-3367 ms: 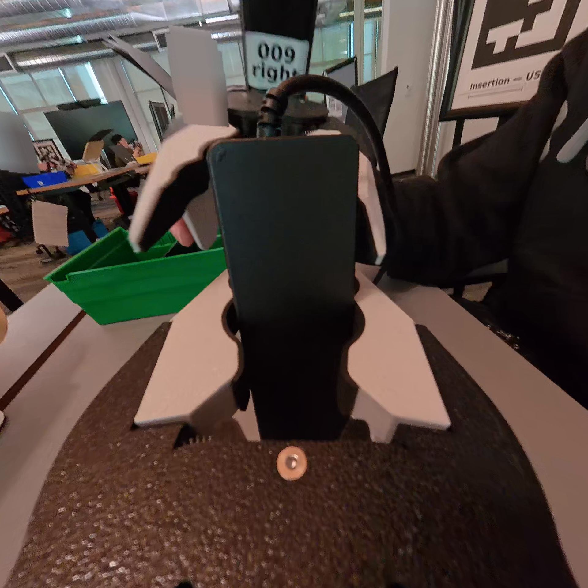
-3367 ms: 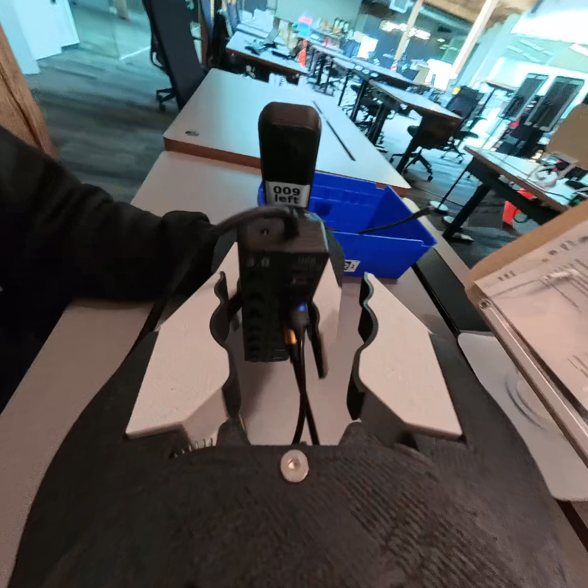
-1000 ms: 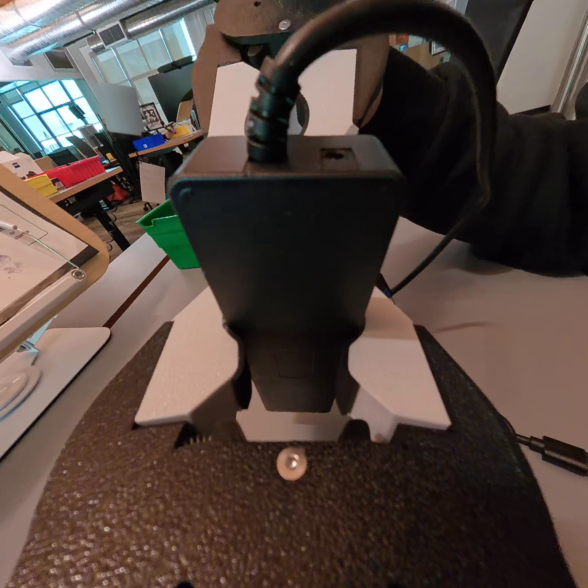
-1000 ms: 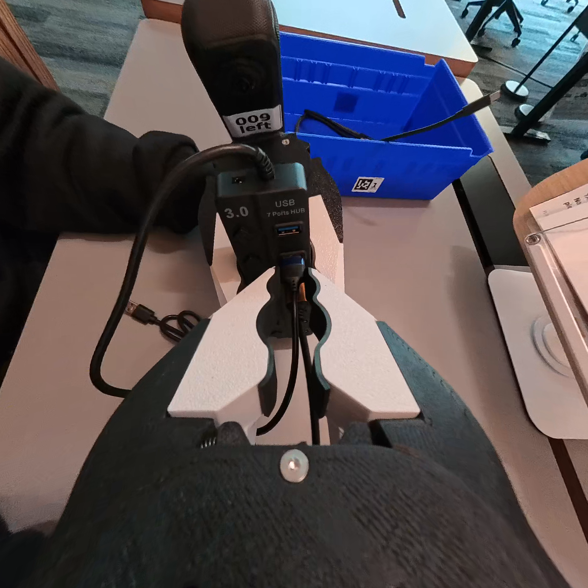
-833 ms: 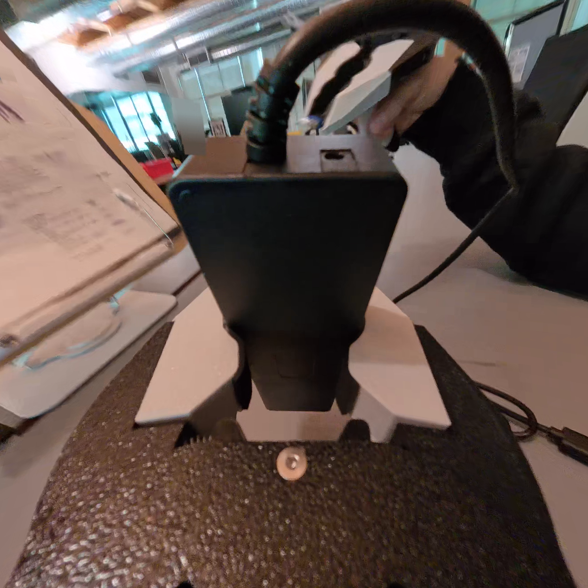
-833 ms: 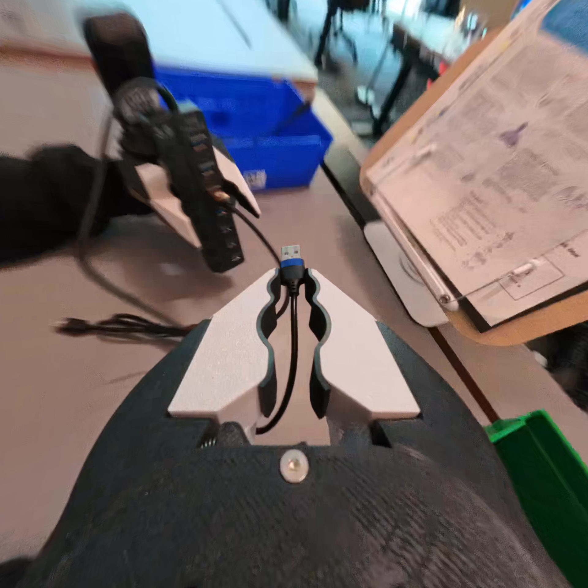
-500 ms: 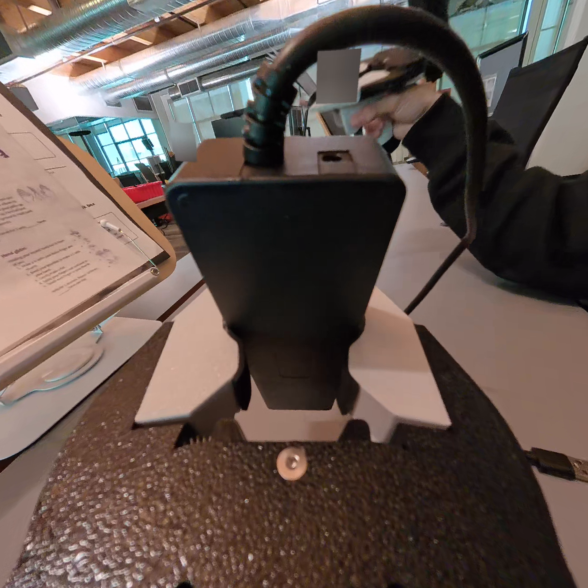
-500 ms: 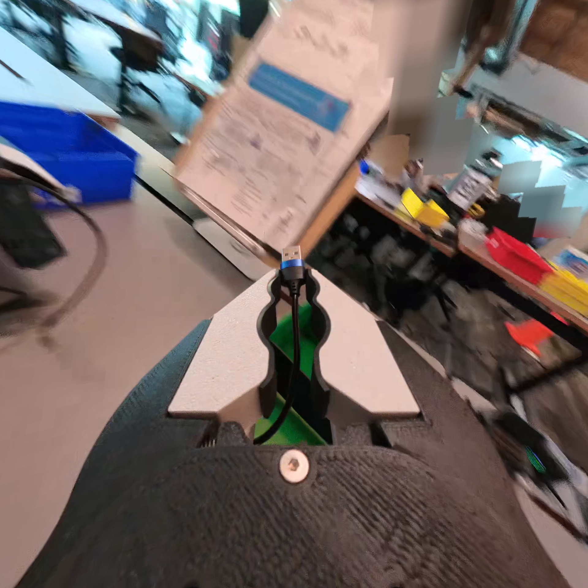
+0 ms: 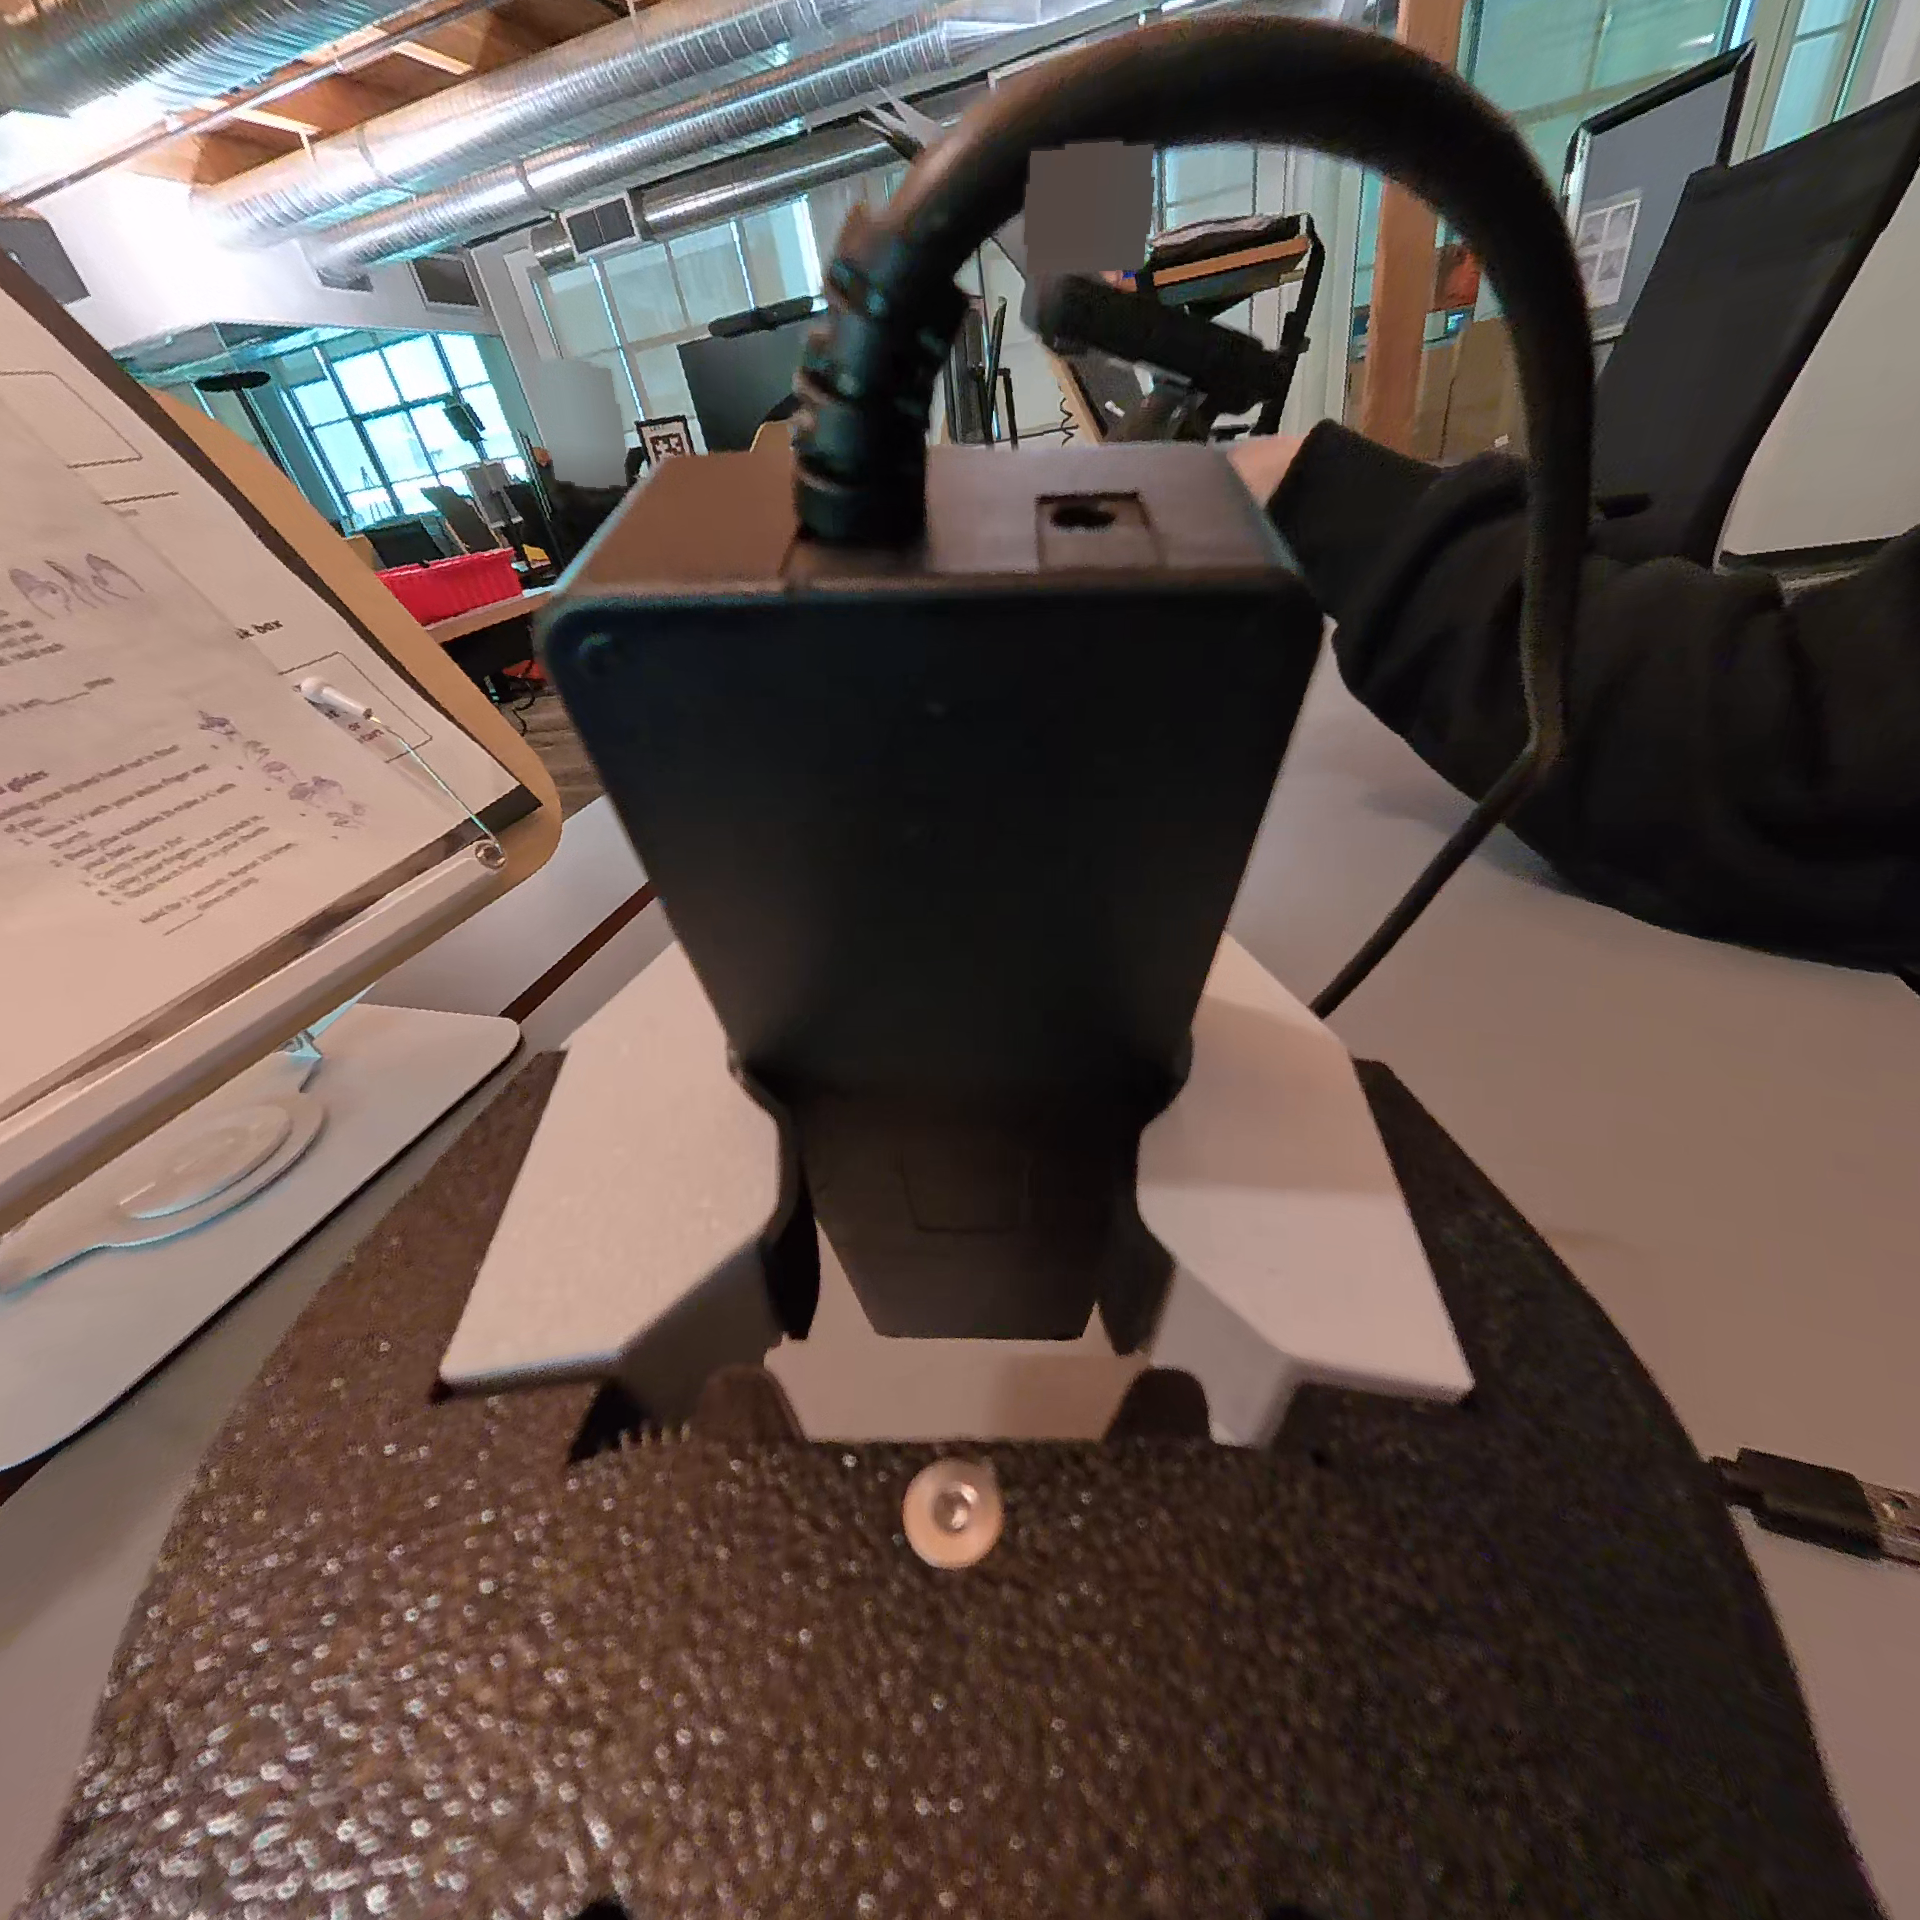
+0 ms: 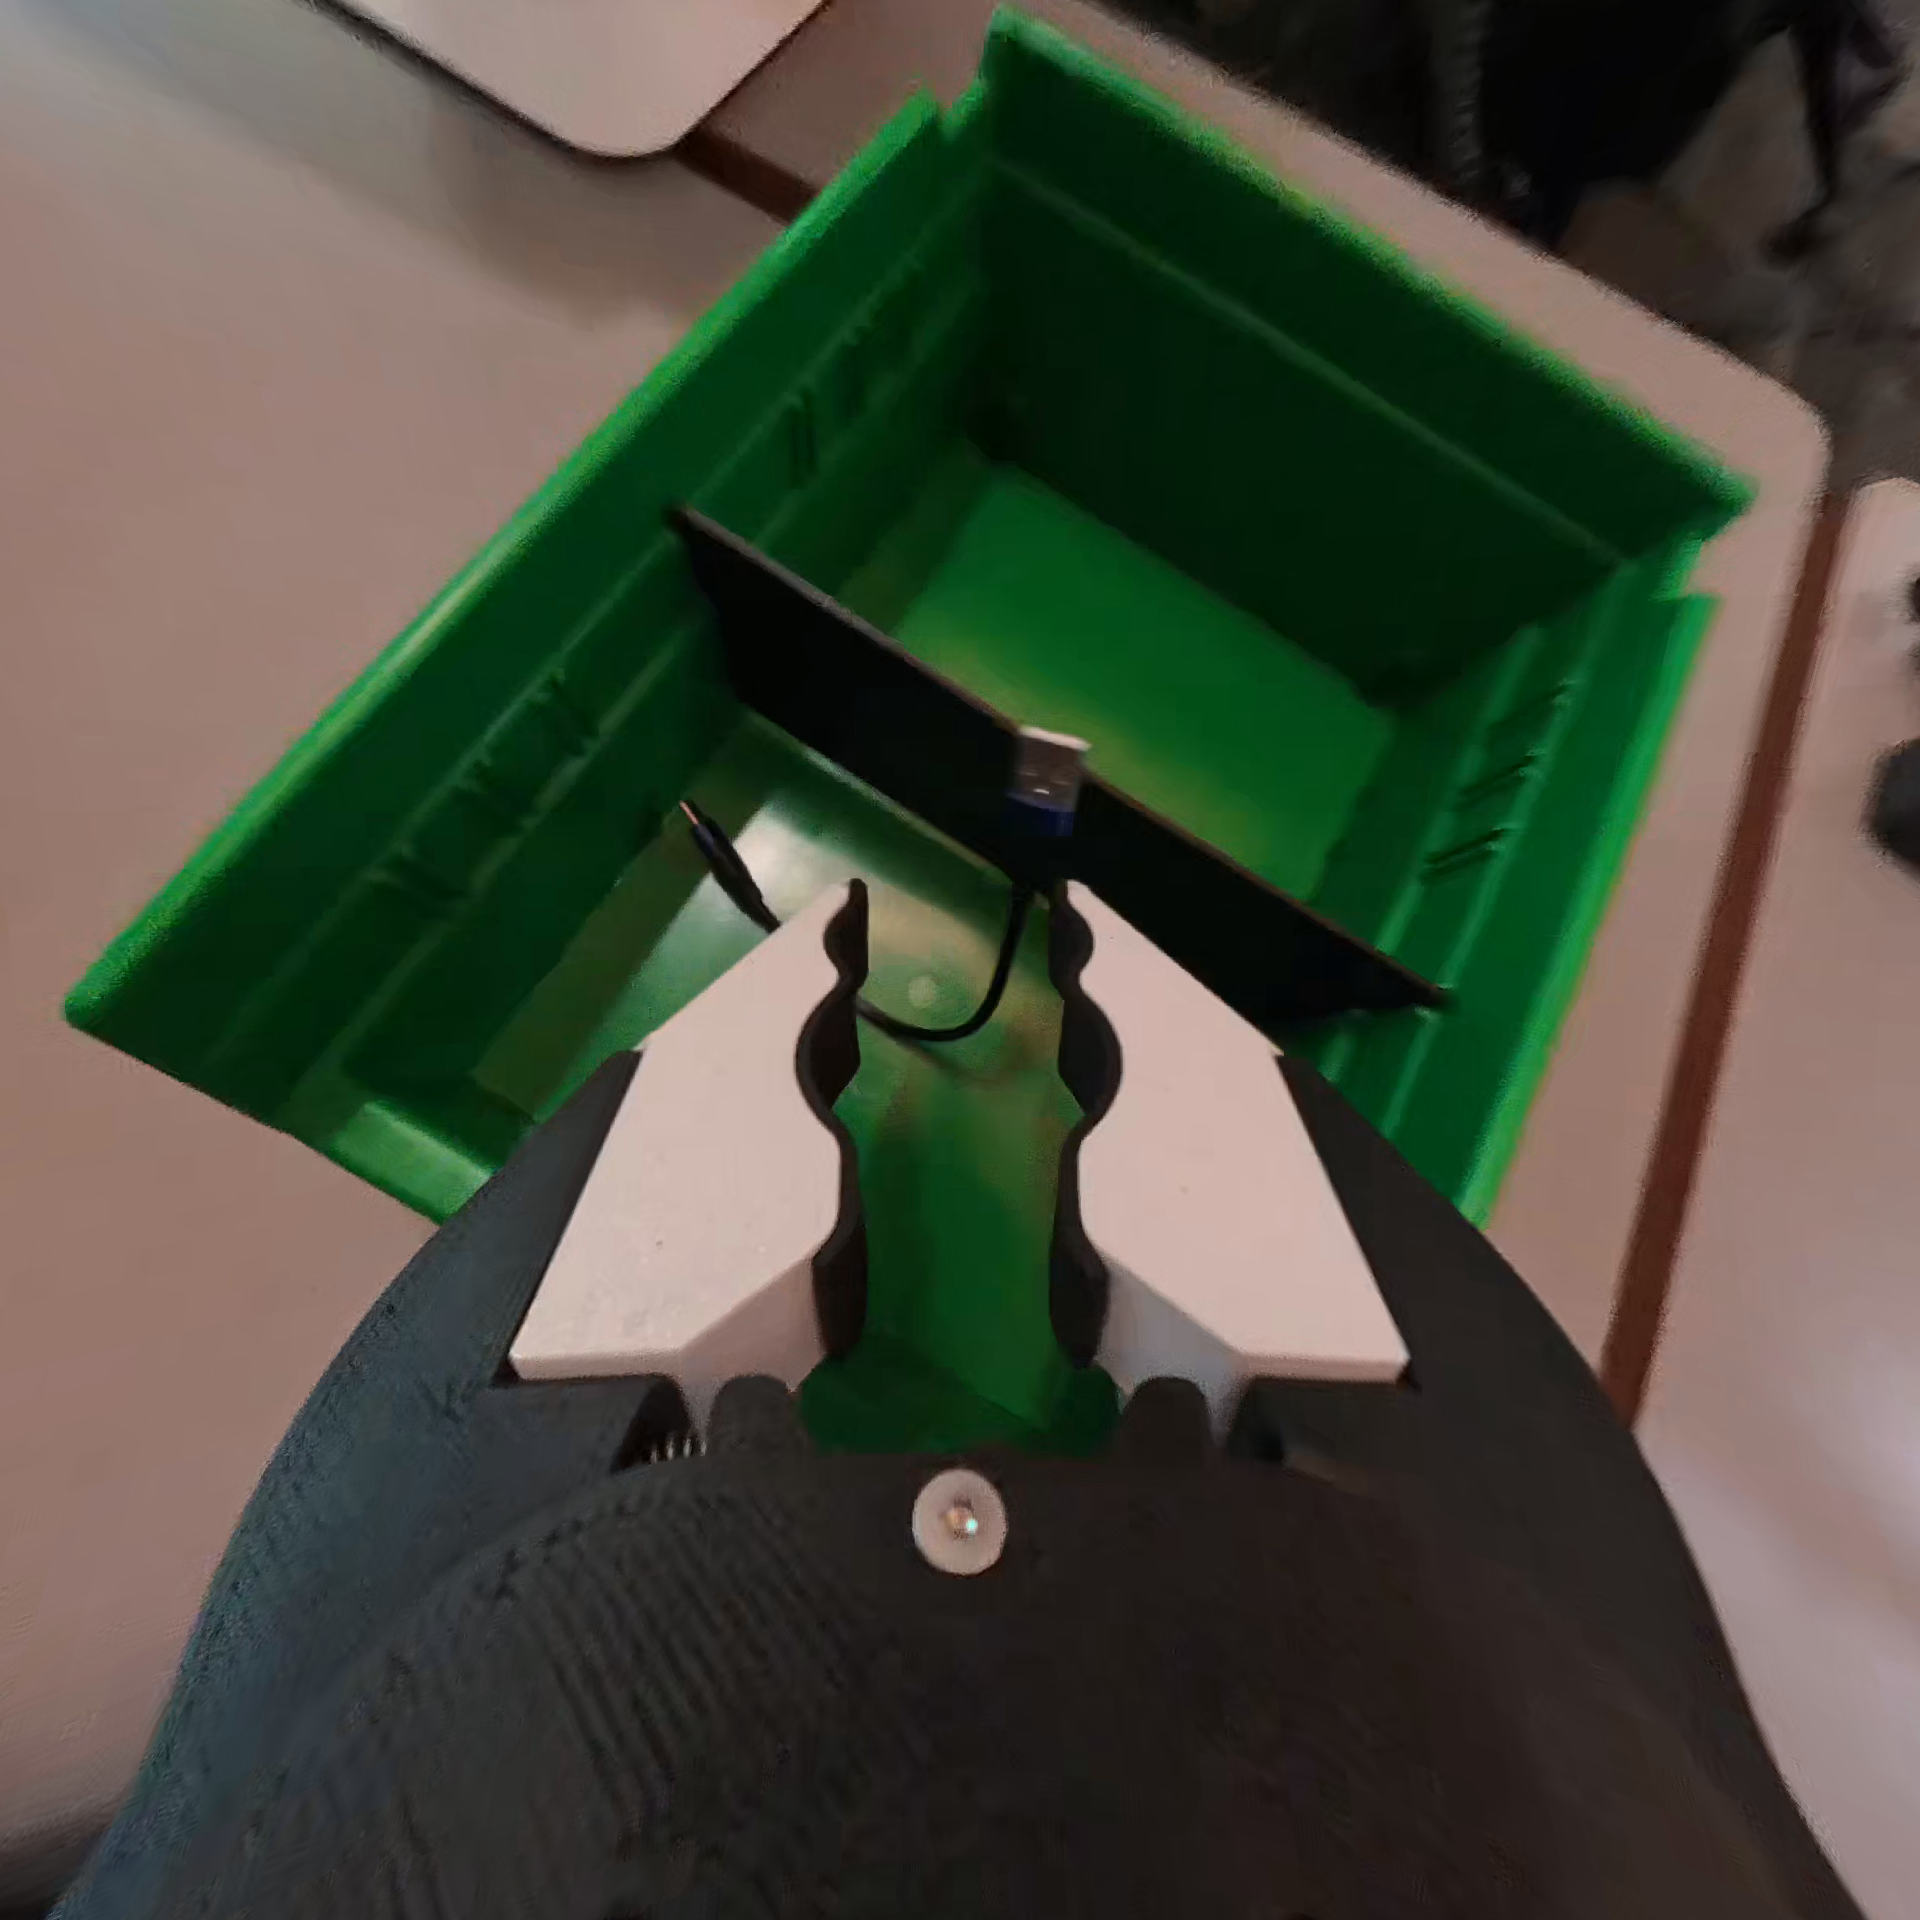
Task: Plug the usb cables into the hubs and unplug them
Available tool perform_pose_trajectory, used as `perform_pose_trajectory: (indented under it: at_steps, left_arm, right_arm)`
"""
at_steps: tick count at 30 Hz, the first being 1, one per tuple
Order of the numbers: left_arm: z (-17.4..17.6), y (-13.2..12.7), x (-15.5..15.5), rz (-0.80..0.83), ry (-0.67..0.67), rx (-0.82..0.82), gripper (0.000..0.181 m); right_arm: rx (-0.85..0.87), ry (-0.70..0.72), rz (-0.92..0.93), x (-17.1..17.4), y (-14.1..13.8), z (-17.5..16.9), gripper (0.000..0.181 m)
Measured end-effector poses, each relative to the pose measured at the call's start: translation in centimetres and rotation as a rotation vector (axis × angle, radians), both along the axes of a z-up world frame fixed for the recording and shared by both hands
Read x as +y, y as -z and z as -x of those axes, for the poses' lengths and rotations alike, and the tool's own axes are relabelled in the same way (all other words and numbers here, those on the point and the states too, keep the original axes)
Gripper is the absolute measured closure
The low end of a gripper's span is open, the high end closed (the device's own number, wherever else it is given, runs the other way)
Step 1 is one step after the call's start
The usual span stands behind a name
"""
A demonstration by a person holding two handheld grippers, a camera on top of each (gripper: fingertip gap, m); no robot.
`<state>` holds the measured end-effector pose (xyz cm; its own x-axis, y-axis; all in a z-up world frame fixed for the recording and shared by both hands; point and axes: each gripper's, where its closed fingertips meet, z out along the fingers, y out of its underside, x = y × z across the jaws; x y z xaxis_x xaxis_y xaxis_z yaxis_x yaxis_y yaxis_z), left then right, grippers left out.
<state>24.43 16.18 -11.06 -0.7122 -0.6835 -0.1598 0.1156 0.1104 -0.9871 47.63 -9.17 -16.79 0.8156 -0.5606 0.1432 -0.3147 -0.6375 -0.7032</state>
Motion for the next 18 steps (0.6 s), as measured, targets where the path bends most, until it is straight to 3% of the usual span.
perform_pose_trajectory:
  at_steps: [1, 5, 10, 12, 15, 18]
  left_arm:
    - [0.0, 0.1, 0.0, 0.004, 0.004, 0.006, 0.119]
    - [0.0, 0.1, 0.0, 0.007, 0.008, 0.008, 0.119]
    - [0.2, -0.2, -0.1, 0.028, 0.016, 0.002, 0.118]
    - [0.3, -0.6, 0.0, 0.047, 0.024, -0.006, 0.118]
    - [0.7, -1.3, -0.1, 0.084, 0.044, -0.016, 0.118]
    - [0.8, -1.2, -0.5, 0.072, 0.059, -0.014, 0.119]
  right_arm:
    - [-0.037, 0.017, -0.020, 0.1, -1.2, 0.0, 0.147]
    - [-0.099, 0.150, -0.023, -1.2, -4.5, 0.2, 0.158]
    - [-0.086, 0.194, 0.024, -2.3, -3.7, -0.1, 0.154]
    - [-0.124, 0.019, -0.126, 1.3, -6.2, 1.7, 0.150]
    - [-0.181, -0.399, -0.398, 8.8, -11.0, 8.0, 0.148]
    - [-0.201, -0.702, -0.538, 15.4, -13.4, 14.4, 0.145]
